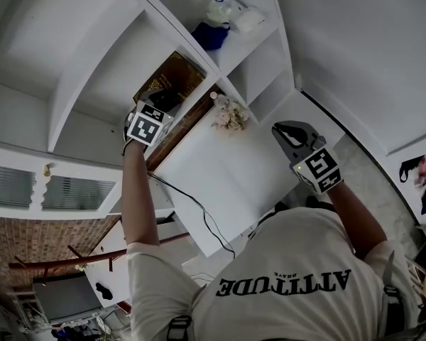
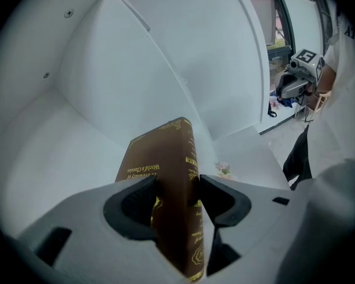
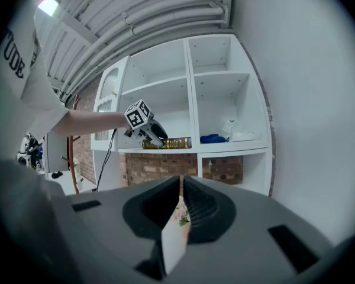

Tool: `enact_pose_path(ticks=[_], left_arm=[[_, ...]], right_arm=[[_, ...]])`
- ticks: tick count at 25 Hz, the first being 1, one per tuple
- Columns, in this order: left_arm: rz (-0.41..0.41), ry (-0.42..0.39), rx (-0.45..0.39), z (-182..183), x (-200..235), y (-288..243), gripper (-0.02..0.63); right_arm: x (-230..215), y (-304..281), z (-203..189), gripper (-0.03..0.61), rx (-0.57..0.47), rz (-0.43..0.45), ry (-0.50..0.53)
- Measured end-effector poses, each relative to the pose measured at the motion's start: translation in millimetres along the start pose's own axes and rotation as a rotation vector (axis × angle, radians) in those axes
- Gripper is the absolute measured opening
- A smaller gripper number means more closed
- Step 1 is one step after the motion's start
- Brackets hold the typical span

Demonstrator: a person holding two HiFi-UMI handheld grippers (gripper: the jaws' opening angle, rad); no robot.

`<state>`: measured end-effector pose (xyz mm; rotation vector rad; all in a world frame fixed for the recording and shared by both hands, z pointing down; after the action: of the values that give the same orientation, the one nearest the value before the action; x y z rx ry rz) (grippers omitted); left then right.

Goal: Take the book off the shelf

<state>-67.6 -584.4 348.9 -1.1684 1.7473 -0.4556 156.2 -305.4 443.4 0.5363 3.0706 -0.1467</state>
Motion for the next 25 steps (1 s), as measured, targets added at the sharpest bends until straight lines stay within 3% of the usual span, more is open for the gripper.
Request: enact_pose_path(ticks=[16,21,25], left_arm=[[-0.022,-0.002,0.020,11,-33,15,0.242],[0.020,-0.006,0.007,9,-39,13,0.258],[0.126,-0.114,0.055,10,-57,6,0.326]], right_arm=[[3,-1,-2,0.032,-0.009,0.039,-0.005],[-1,0,-1,0.032,-0.006,0.033,-0.002],[-4,-1,-2,0.032,0.002,0.033,0.000]])
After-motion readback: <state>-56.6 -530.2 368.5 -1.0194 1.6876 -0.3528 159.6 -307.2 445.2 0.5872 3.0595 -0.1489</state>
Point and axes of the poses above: the fingertips, and each gripper's own axes: y backward along the fingers, x to its left, z out of its top, the point moved 8 cm from there along y, backward along the fingers, and after that the axes turned 3 degrees about -x, right-handed, at the moved point
